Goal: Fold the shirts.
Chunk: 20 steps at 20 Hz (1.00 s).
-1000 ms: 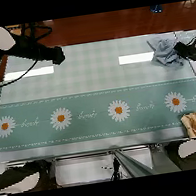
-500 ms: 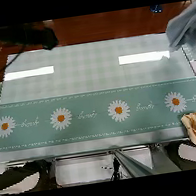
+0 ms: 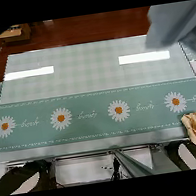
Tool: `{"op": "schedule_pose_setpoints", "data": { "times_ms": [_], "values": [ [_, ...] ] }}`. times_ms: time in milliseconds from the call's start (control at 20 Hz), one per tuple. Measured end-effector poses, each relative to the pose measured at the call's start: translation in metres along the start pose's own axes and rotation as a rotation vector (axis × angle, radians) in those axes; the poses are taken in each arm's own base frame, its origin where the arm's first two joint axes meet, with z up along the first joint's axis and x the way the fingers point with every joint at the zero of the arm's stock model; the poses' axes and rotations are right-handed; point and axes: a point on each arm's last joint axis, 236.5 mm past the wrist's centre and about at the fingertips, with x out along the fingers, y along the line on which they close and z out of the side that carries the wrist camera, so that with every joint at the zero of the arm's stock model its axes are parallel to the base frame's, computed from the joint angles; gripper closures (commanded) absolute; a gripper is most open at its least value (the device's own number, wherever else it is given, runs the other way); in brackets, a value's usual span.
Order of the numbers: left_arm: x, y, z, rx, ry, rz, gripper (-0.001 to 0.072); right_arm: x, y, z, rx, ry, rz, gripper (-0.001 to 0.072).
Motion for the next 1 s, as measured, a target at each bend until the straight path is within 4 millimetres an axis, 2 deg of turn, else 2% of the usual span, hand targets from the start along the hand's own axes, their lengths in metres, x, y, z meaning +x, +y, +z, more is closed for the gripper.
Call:
{"op": "schedule_pose_setpoints", "data": {
  "times_ms": [100,200,350,500,600,650,750,800,850,900,1000],
  "values": [
    [-0.004,-0.001,-0.017,-0.006,0.055,-0.001,0.0003,0.006,0.018,-0.040,0.036,0.143,0.085,0.0681],
    [-0.002,-0.002,-0.033,-0.011,0.111,-0.003,0.0003,0.019,0.039,-0.094,0.068,0.318,0.189,0.0681],
    [0.013,-0.003,-0.059,-0.019,0.208,-0.009,0.0003,0.043,0.081,-0.199,0.059,0.600,0.329,0.0680],
    [0.038,-0.006,-0.093,-0.020,0.329,-0.023,0.0003,0.064,0.124,-0.301,-0.031,0.797,0.391,0.0672],
    [0.058,-0.010,-0.123,-0.017,0.423,-0.038,0.0003,0.074,0.145,-0.354,-0.093,0.870,0.403,0.0384],
    [0.069,-0.013,-0.138,-0.014,0.469,-0.045,0.0005,0.078,0.150,-0.373,-0.113,0.888,0.397,0.0333],
    [0.087,-0.018,-0.165,-0.009,0.535,-0.058,0.0117,0.085,0.149,-0.391,-0.131,0.907,0.373,0.0333],
    [0.094,-0.018,-0.175,-0.002,0.557,-0.062,0.0118,0.090,0.142,-0.390,-0.140,0.900,0.351,0.0319],
    [0.099,-0.017,-0.185,0.006,0.580,-0.065,0.0116,0.094,0.131,-0.383,-0.157,0.888,0.324,0.0239],
    [0.103,-0.015,-0.191,0.013,0.592,-0.066,0.0110,0.097,0.117,-0.371,-0.177,0.875,0.290,0.0222],
    [0.106,-0.008,-0.200,0.013,0.616,-0.061,0.0096,0.100,0.073,-0.336,-0.228,0.831,0.183,0.0222]
  ]
}}
